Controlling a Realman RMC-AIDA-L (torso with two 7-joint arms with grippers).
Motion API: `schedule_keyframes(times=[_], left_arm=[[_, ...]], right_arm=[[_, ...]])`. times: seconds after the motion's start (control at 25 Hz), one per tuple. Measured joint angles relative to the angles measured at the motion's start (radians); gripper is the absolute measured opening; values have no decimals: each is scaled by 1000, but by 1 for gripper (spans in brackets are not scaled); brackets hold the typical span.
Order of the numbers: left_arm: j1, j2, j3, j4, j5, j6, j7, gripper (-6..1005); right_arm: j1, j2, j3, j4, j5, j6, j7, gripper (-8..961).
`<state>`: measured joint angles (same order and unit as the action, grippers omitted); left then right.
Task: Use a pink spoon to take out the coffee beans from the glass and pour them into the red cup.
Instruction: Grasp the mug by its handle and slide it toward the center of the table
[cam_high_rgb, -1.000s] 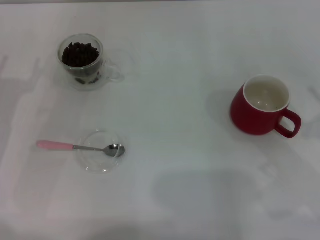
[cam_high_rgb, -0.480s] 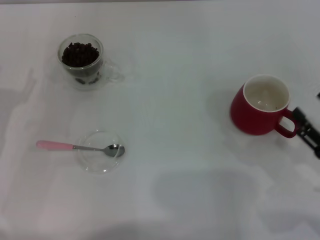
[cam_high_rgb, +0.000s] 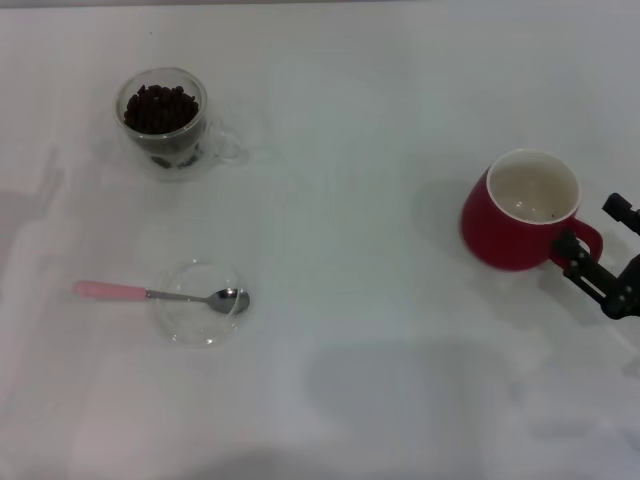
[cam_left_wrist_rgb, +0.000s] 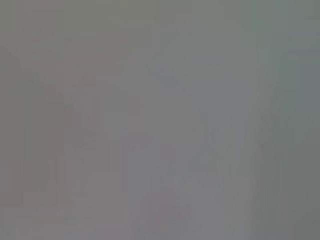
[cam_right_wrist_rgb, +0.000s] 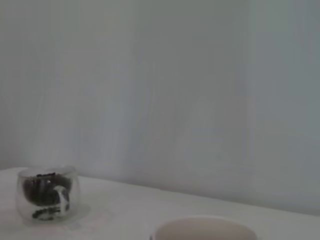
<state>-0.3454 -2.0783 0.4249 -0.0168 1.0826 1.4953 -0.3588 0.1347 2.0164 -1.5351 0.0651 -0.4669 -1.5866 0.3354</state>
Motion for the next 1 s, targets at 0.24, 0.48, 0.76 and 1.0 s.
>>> schedule_keyframes(times=[0.24, 0.48, 0.76, 1.0], left_arm=[[2, 0, 0, 0, -1, 9, -1, 862], [0, 1, 0, 0, 1, 11, -2, 863], [0, 1, 15, 0, 1, 8, -2, 863], [9, 1, 15, 0, 0, 8, -2, 862]], right_arm=[[-10, -2, 2, 9, 10, 54, -15, 759], [-13, -1, 8, 3, 11, 123, -18, 758], [-12, 5, 108, 1, 13, 169, -52, 754], [0, 8, 167, 1, 9, 179, -78, 660]])
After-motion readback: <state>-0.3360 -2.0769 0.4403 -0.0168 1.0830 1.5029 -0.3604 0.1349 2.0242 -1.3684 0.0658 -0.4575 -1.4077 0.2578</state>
